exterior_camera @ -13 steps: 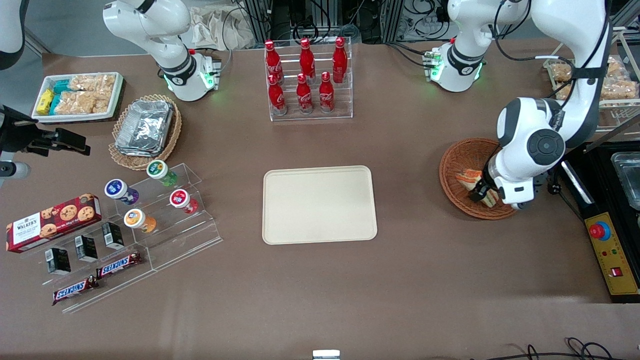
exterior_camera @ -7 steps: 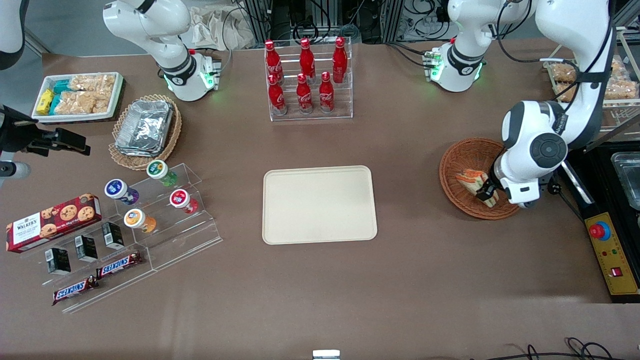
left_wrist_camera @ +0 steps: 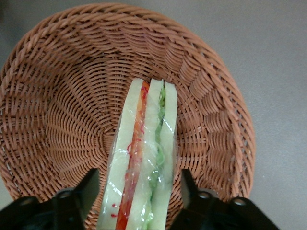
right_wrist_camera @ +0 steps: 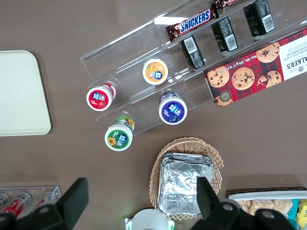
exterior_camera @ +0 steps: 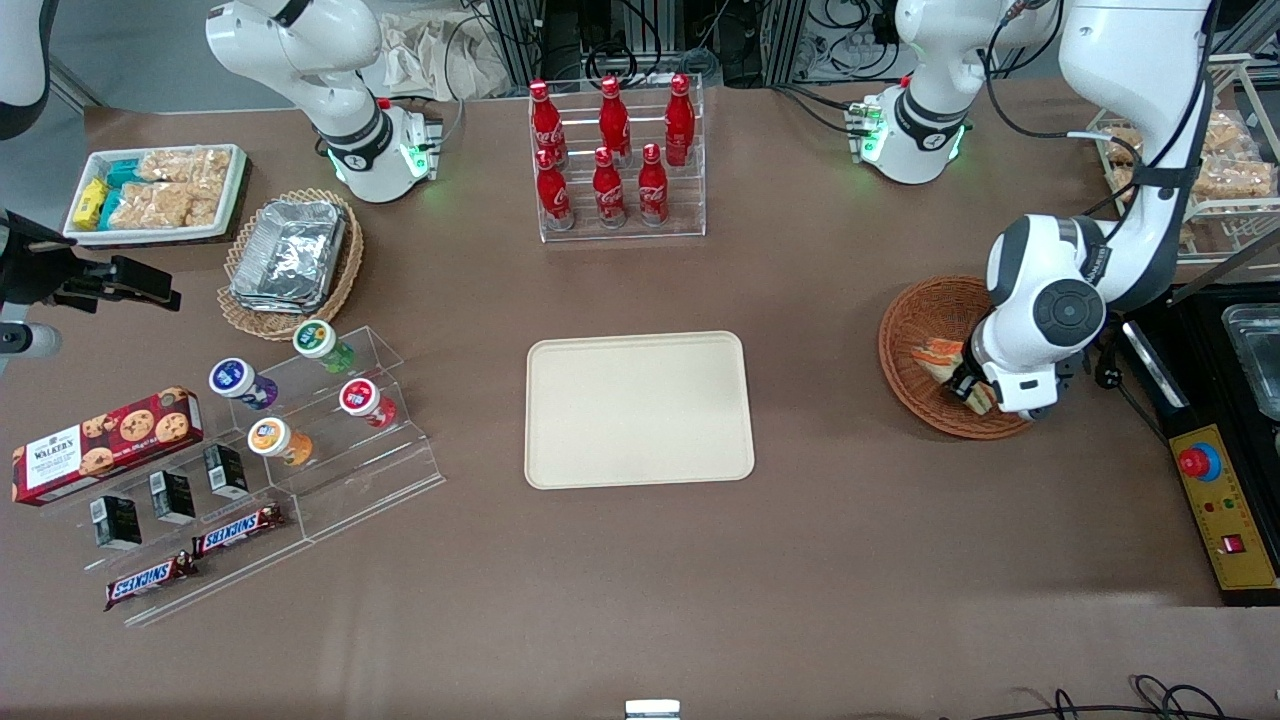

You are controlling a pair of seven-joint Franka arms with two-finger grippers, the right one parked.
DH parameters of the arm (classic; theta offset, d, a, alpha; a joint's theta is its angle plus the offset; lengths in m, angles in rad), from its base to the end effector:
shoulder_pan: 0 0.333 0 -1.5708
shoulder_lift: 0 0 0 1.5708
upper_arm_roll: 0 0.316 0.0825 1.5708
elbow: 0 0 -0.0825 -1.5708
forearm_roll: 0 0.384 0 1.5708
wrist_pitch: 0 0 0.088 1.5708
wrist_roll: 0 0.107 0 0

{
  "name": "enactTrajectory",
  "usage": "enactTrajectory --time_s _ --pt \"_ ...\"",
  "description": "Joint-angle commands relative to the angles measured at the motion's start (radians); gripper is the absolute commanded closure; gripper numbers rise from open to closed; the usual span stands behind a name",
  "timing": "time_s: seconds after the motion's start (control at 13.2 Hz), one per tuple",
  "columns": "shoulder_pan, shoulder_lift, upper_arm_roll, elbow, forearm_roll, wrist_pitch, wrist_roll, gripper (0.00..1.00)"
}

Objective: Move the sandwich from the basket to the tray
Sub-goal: 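Lower the open left gripper around the sandwich and close it, then lift the sandwich out of the basket with the left gripper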

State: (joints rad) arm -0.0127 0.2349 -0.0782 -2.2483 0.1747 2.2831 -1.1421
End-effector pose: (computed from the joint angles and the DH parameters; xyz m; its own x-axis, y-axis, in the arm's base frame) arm 0.5175 -0.0435 0.2460 0.6023 0.7983 -0.0035 0.7781 -0.5881 -0.2206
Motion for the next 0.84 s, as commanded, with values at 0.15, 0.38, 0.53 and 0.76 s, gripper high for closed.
enactTrajectory --time_s 0.15,0.38,0.53,0.76 --pt "-0.001 -0.014 -0.003 -0.004 0.034 0.041 -0.019 1.0" --pt "0.007 -0.045 -0.003 0.141 0.032 -0.185 0.124 1.0" --pt "0.008 -0.04 -0.005 0.301 0.017 -0.354 0.291 1.0" --pt "0.002 -0.037 -0.008 0.491 -0.107 -0.477 0.473 1.0"
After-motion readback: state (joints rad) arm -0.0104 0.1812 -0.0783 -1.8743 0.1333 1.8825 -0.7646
